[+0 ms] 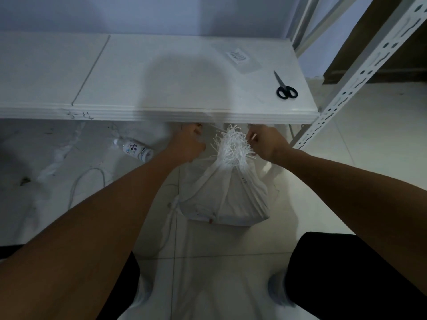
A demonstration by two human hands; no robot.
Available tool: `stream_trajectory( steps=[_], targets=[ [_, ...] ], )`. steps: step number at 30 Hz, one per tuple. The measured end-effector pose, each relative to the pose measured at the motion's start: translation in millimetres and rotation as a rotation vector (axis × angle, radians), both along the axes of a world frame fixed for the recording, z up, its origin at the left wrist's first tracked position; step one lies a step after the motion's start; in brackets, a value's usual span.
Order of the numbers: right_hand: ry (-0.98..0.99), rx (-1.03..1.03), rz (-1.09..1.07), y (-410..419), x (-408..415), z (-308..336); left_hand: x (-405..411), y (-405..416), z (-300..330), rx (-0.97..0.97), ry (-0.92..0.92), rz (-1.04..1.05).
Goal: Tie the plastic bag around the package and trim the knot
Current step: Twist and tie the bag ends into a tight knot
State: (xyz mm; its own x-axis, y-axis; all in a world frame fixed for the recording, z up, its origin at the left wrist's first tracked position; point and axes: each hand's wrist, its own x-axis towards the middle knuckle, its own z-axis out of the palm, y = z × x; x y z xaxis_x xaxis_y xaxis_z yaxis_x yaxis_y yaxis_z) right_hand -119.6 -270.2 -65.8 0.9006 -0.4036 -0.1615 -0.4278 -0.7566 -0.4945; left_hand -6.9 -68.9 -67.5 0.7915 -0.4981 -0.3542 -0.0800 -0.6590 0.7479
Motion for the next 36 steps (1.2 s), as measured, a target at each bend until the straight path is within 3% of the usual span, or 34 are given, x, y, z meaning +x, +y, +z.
stream_trajectory(
  steps=[2,5,8,12,17,23,31,36],
  targets=[
    [0.114,0.014,0.037,4.1,-6.9,-8.0,-5.0,10.4,-0.6,0.067,0.330,-0.111],
    [0.131,-0.011,0.083,15.0,-12.3,-15.5,-9.1,19.5,-9.6,0.092,0.451,-0.309],
    [0.062,-0.011,0.119,23.6,-12.8,-21.9,-14.5,14.1,-14.8,0.026,0.357,-0.368],
    [0.054,-0.047,0.198,28.5,-17.7,-23.8,-25.6,2.1,-29.5,0.033,0.072,-0.416],
    [0.016,0.009,0.229,26.6,-23.8,-19.6,-31.4,-5.1,-48.2,-0.053,-0.182,-0.322],
    [0.003,0.108,0.181,23.3,-24.3,-22.2,-25.1,-3.7,-45.1,0.150,-0.431,-0.376],
    [-0.010,0.116,0.196,26.5,-21.9,-28.8,-26.0,-8.5,-51.1,0.244,-0.465,-0.444],
    [0.008,0.112,0.197,28.6,-23.4,-30.4,-29.3,-6.3,-51.0,0.129,-0.310,-0.440]
  ],
)
